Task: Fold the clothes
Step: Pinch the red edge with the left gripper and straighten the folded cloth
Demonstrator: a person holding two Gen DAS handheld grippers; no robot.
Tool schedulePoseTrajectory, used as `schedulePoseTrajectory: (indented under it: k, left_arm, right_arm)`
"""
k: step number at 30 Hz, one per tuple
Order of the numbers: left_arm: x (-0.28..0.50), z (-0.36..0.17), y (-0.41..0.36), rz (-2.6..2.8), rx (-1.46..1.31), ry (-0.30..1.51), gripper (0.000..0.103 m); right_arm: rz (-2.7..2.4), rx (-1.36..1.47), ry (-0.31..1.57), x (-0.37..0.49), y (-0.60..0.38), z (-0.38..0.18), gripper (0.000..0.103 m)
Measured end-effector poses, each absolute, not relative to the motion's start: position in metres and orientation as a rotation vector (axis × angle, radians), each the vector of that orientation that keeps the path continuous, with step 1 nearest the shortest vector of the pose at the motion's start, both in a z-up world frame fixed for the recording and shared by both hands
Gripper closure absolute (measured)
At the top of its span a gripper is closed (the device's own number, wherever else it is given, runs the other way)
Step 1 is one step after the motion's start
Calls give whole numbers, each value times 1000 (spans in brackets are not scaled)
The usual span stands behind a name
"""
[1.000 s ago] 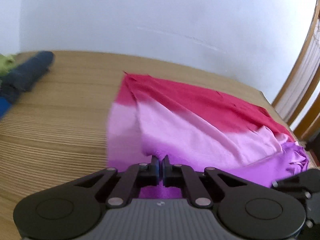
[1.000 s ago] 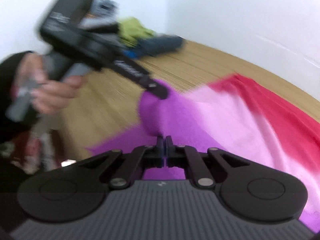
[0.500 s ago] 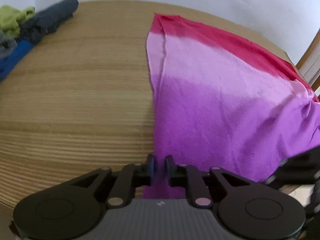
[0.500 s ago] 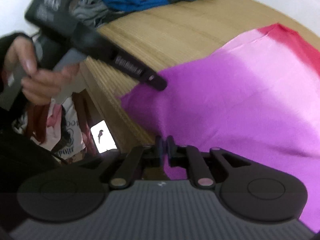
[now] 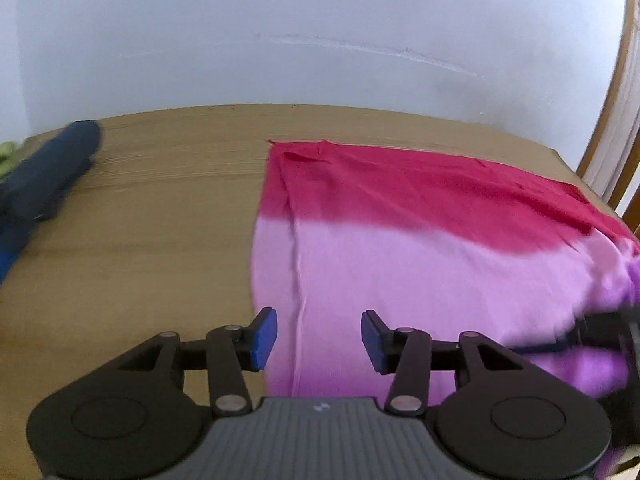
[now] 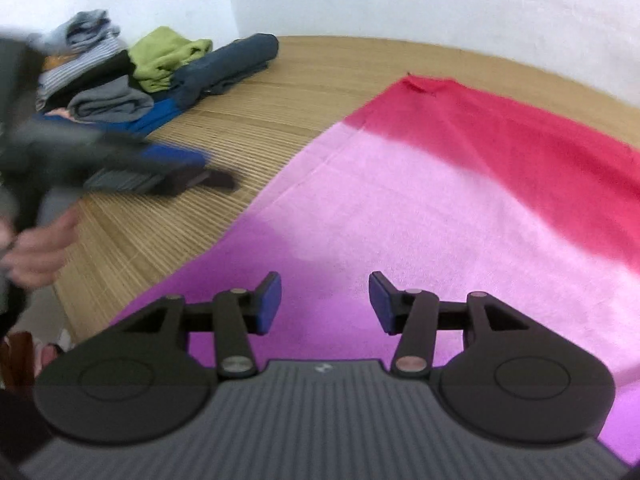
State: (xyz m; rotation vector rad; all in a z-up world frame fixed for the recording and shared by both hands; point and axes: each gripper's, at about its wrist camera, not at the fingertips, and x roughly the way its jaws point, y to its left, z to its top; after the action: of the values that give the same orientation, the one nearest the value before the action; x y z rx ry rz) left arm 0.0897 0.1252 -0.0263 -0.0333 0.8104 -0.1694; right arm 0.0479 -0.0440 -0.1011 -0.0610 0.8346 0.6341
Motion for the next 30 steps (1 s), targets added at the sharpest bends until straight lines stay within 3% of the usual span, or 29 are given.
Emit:
schedulePoseTrajectory:
  k: [7,16,17,18,19,23,30]
  left_arm:
    - [196,-67,127,-149,-121,877,58]
    - [222,-89,115,-171,-17,855,56]
    - [220,-88,111,-174,11,850,66]
    - [218,-88,108,-176,40,845,85]
    - [217,-88,105,-186,55,840,92]
    - [210,-87,102,-169,81,804,100]
    - [209,-67,134,-17,46,744,100]
  right_arm:
    - [661,1,893,69,-60,-135,52]
    - [680,-12,846,64,-63,-141,52]
    - [672,-9,845,63,-62,-141,52]
    - [662,-4,844,63,-62,-141,52]
    - [652,2,844,63,-61,-141,52]
    - [618,23,844,62,-60,-141,52]
    - [556,25,852,61,-54,-140,52]
